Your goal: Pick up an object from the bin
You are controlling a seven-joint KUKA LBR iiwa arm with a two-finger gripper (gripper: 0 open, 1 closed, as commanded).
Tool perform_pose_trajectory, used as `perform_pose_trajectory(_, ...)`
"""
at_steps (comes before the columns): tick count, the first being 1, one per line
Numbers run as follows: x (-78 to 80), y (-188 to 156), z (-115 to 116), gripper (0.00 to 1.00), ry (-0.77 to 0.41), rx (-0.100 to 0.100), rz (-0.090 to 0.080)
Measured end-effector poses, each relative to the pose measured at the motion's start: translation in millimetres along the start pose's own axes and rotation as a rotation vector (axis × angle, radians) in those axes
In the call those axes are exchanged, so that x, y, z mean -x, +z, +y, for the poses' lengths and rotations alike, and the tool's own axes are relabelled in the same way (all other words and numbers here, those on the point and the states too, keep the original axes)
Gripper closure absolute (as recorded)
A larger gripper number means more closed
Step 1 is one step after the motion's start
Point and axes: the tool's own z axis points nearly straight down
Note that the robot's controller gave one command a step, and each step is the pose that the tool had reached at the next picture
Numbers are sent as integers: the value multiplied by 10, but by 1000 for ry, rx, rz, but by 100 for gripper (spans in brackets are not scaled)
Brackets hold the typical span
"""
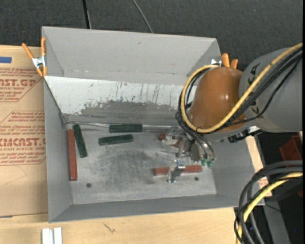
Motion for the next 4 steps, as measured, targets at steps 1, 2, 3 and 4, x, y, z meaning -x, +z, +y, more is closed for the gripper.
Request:
perform_pose_trajectory(1,0,0,0,0,0,0,0)
perform_pose_trajectory(2,193,747,-67,100,-13,-1,-5)
perform_pose_trajectory(3,193,747,-67,100,-13,-1,-5)
perform_pose_trajectory(4,-62,-658,-49,100,-109,-1,-2)
